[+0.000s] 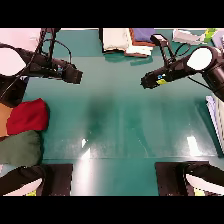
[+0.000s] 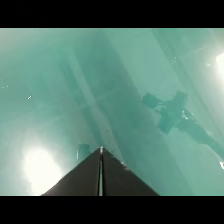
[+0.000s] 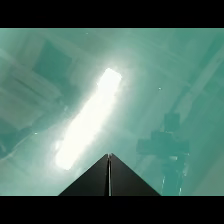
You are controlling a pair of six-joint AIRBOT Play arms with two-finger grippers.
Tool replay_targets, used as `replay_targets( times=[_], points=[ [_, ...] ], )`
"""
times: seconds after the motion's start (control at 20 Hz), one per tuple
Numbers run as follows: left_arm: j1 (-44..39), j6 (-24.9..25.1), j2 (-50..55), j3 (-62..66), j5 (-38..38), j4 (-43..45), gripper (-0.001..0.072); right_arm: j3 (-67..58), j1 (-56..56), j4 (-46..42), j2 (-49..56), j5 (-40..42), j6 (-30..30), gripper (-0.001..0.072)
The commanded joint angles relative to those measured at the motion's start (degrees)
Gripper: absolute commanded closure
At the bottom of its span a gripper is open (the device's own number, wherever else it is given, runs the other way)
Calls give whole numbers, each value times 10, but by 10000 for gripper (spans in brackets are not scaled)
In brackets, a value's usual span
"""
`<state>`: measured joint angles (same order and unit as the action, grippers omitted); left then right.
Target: Fold the shirts.
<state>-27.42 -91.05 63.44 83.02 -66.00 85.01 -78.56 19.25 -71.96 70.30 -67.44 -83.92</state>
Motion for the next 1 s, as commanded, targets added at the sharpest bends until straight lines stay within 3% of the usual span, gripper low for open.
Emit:
replay_targets(
  times=[0.0,0.6,0.7,0.75,0.85,0.95],
  points=[
    [0,0,0,0,0,0,683,0,0,5,0,0,0,690],
    [0,0,0,0,2,0,683,0,1,5,0,-1,0,690],
    [0,16,0,0,38,7,683,0,1,5,0,-1,0,690],
    [4,25,-3,1,29,48,683,0,1,4,0,-2,0,690],
    [48,-9,-6,0,-46,148,683,0,1,4,0,-2,0,690],
    [139,-4,-6,-3,-114,165,683,0,1,4,0,-7,0,690]
  ],
)
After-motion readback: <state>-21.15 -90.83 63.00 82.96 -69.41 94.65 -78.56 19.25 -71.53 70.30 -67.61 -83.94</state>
